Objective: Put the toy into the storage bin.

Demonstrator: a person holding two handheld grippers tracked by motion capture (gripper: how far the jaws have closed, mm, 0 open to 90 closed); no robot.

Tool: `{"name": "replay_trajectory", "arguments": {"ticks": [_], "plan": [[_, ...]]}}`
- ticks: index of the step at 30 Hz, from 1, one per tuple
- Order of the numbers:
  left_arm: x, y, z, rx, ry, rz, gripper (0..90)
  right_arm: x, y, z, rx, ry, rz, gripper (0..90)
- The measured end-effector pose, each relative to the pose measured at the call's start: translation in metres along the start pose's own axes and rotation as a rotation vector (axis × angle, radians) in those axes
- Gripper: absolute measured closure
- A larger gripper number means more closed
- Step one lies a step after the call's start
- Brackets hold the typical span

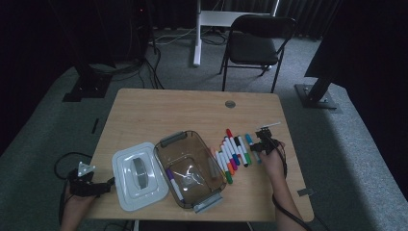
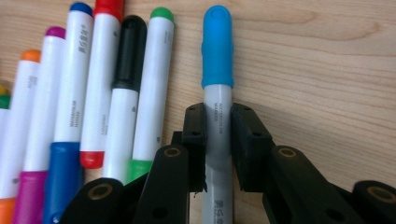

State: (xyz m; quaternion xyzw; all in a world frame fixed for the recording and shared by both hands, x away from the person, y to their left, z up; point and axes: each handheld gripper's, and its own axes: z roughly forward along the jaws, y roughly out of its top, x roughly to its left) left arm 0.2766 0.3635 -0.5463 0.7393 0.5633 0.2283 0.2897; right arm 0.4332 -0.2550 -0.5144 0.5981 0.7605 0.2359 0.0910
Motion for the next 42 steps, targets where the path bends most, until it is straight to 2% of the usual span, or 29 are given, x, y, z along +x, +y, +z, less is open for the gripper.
{"name": "replay_trajectory", "arguments": {"ticks": [8, 12, 17, 18, 19, 30, 36, 42], "plan": [[0.0, 0.0, 0.0, 0.0, 0.0, -0.001, 0.8, -0.001, 0.0, -0.025, -0.047, 0.022, 0.045, 76.7], [0.0, 0.0, 0.0, 0.0, 0.0, 0.0, 0.7, 0.004, 0.002, -0.044, -0.084, 0.033, 0.045, 76.7], [0.0, 0.0, 0.0, 0.0, 0.0, -0.001, 0.7, 0.017, 0.006, -0.07, -0.128, 0.062, 0.03, 76.7], [0.0, 0.0, 0.0, 0.0, 0.0, -0.001, 0.7, 0.017, 0.006, -0.07, -0.128, 0.062, 0.03, 76.7], [0.0, 0.0, 0.0, 0.001, 0.0, -0.001, 0.7, 0.025, 0.008, -0.081, -0.148, 0.085, 0.02, 76.7], [0.0, 0.0, 0.0, 0.0, 0.003, -0.002, 0.7, 0.066, 0.022, -0.132, -0.214, 0.146, -0.052, 76.7], [0.0, 0.001, 0.0, -0.001, 0.0, 0.002, 0.7, 0.093, 0.027, -0.151, -0.234, 0.192, -0.102, 76.6], [0.0, 0.001, 0.0, 0.0, -0.001, 0.003, 0.7, 0.123, 0.03, -0.161, -0.248, 0.25, -0.162, 76.7]]}}
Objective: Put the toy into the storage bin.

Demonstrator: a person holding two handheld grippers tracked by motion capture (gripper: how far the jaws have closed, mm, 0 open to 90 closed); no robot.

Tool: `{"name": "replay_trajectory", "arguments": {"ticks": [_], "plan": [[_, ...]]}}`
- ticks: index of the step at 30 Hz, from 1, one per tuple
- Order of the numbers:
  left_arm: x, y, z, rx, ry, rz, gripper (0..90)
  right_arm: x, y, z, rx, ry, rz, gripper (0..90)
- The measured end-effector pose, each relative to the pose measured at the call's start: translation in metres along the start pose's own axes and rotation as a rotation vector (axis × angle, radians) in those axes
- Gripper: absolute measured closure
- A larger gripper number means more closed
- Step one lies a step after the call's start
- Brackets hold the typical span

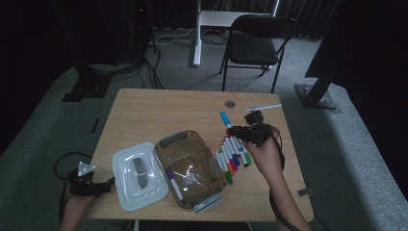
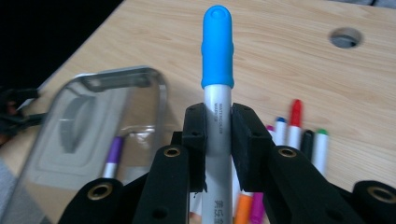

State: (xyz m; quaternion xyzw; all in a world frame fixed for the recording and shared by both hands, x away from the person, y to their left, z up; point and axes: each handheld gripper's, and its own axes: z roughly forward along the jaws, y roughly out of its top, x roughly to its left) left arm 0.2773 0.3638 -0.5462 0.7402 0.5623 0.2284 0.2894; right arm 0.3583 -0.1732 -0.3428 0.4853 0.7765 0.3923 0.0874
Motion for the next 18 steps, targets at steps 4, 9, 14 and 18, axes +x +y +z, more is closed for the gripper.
{"name": "replay_trajectory", "arguments": {"ticks": [4, 9, 14, 18], "plan": [[0.0, 0.0, 0.0, 0.001, 0.0, 0.0, 0.7, 0.02, 0.004, 0.005, 0.012, 0.044, -0.031, 76.7], [0.0, 0.0, 0.0, 0.0, 0.001, -0.001, 0.7, 0.042, 0.007, 0.015, 0.017, 0.096, -0.054, 76.7], [0.0, 0.0, 0.0, 0.001, 0.002, -0.001, 0.7, 0.063, 0.009, 0.026, 0.034, 0.146, -0.08, 76.7], [0.0, 0.0, 0.0, 0.0, 0.002, -0.002, 0.8, 0.075, 0.008, 0.033, 0.046, 0.177, -0.092, 76.7]]}}
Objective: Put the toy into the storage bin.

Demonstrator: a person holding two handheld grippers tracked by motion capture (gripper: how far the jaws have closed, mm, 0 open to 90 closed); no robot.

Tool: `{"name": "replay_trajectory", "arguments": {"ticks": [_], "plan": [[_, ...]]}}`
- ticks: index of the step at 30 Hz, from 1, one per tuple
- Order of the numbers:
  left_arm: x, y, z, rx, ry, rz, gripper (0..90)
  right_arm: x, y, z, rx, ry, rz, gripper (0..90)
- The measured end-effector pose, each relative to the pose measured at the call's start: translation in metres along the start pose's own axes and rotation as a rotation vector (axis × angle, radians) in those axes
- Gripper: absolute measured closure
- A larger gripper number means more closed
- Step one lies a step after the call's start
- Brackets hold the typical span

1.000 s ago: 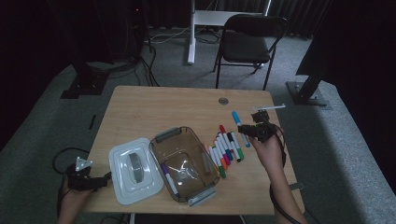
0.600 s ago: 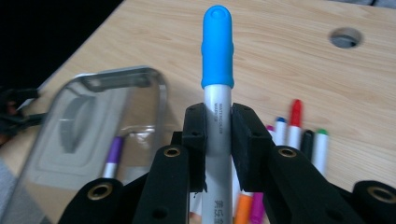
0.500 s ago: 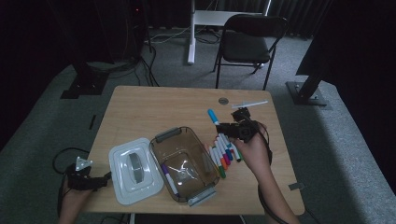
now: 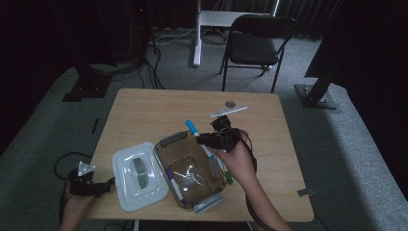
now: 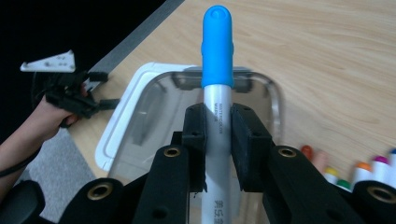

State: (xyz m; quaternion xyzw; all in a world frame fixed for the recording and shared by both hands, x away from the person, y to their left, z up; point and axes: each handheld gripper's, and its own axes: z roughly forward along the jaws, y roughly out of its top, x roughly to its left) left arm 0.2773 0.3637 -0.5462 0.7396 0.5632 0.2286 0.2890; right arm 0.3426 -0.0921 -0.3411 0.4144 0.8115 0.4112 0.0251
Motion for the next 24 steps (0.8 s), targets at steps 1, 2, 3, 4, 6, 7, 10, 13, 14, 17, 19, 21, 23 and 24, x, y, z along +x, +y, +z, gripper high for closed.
{"name": "replay_trajectory", "arguments": {"ticks": [1, 2, 3, 4, 6, 7, 10, 13, 14, 17, 19, 21, 23, 24], "plan": [[0.0, 0.0, 0.0, 0.0, 0.0, 0.0, 0.7, 0.005, 0.0, 0.004, 0.008, 0.016, -0.006, 76.7], [0.0, 0.0, 0.0, 0.0, 0.0, 0.0, 0.7, 0.01, 0.0, 0.009, 0.016, 0.024, -0.012, 76.7], [0.0, 0.0, 0.0, 0.0, 0.0, 0.0, 0.7, 0.013, 0.0, 0.013, 0.025, 0.029, -0.017, 76.7], [0.0, 0.0, 0.0, 0.0, 0.0, 0.0, 0.8, 0.016, -0.001, 0.018, 0.036, 0.039, -0.021, 76.7], [0.0, 0.0, 0.0, 0.0, 0.0, 0.0, 0.8, 0.021, -0.003, 0.026, 0.057, 0.046, -0.028, 76.7], [0.0, 0.0, 0.0, 0.0, 0.0, 0.002, 0.7, 0.023, -0.004, 0.03, 0.069, 0.052, -0.03, 76.7], [0.0, 0.0, 0.0, 0.0, 0.0, -0.001, 0.7, 0.026, -0.008, 0.042, 0.099, 0.059, -0.028, 76.7], [0.0, 0.0, 0.0, 0.0, -0.001, -0.001, 0.8, 0.03, -0.012, 0.054, 0.131, 0.066, -0.034, 76.7], [0.0, 0.0, 0.0, 0.002, -0.001, -0.001, 0.8, 0.031, -0.013, 0.058, 0.142, 0.068, -0.032, 76.7], [0.0, 0.0, 0.0, 0.0, 0.0, 0.0, 0.7, 0.032, -0.016, 0.068, 0.176, 0.079, -0.025, 76.7], [0.0, 0.0, 0.0, 0.0, 0.0, 0.0, 0.8, 0.033, -0.018, 0.075, 0.192, 0.085, -0.023, 76.7], [0.0, 0.0, 0.0, 0.0, 0.0, 0.0, 0.8, 0.034, -0.02, 0.082, 0.209, 0.084, -0.023, 76.7], [0.0, 0.0, 0.0, -0.001, 0.0, 0.0, 0.7, 0.035, -0.021, 0.088, 0.226, 0.084, -0.025, 76.7], [0.0, 0.0, 0.0, -0.001, 0.0, 0.0, 0.8, 0.035, -0.022, 0.091, 0.233, 0.084, -0.022, 76.7]]}}
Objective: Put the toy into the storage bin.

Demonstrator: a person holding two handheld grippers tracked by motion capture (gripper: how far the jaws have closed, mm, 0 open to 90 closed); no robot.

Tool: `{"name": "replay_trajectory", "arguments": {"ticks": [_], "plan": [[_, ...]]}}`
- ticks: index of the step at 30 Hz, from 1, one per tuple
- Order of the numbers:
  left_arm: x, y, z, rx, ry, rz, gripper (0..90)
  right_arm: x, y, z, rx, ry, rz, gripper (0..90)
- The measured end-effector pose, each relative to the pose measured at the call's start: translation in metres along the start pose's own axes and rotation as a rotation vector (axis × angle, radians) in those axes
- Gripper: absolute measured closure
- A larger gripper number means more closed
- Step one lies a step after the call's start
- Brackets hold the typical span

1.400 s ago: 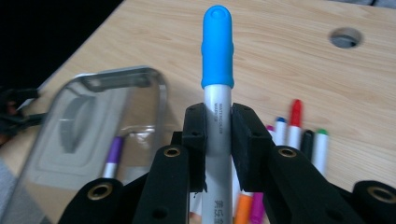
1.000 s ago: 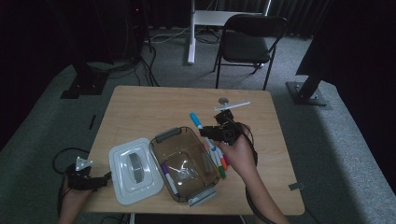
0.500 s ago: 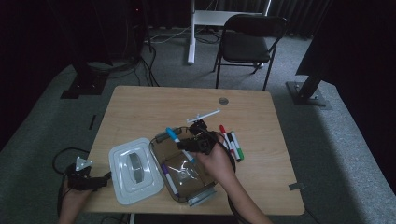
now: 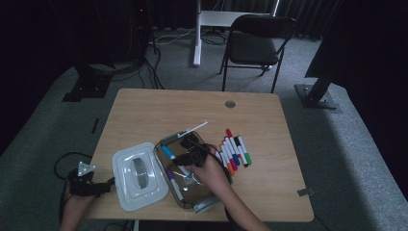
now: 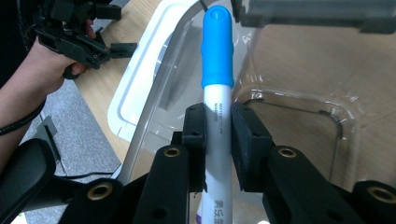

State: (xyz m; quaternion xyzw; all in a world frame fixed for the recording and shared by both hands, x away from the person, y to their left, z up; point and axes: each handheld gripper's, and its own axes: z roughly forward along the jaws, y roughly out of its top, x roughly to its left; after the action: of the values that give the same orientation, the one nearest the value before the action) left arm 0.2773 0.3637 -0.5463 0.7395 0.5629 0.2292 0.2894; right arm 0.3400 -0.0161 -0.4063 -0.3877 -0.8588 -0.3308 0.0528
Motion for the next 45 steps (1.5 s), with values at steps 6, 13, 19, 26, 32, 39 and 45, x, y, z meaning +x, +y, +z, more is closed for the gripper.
{"name": "replay_trajectory", "arguments": {"ticks": [6, 13, 19, 26, 32, 39, 45], "plan": [[0.0, 0.0, 0.0, 0.0, 0.0, 0.0, 0.8, 0.0, -0.001, 0.014, 0.044, -0.001, 0.001, 76.7], [0.0, 0.0, 0.0, 0.0, -0.001, 0.0, 0.7, 0.006, -0.002, 0.03, 0.108, -0.013, -0.015, 76.7], [0.0, 0.0, 0.0, 0.0, -0.001, 0.0, 0.7, 0.003, -0.005, 0.039, 0.155, -0.016, -0.014, 76.6], [0.0, 0.0, 0.0, 0.0, 0.0, 0.001, 0.8, 0.002, -0.007, 0.052, 0.23, 0.004, -0.024, 76.5], [0.0, 0.0, 0.0, 0.001, -0.001, -0.001, 0.7, -0.001, -0.01, 0.065, 0.298, -0.002, -0.022, 76.4], [0.0, 0.0, 0.0, 0.001, -0.001, -0.001, 0.8, 0.001, -0.01, 0.071, 0.342, -0.015, -0.029, 75.6], [0.0, 0.0, 0.0, 0.0, -0.001, -0.001, 0.8, 0.001, -0.011, 0.076, 0.369, -0.04, -0.039, 73.8]]}}
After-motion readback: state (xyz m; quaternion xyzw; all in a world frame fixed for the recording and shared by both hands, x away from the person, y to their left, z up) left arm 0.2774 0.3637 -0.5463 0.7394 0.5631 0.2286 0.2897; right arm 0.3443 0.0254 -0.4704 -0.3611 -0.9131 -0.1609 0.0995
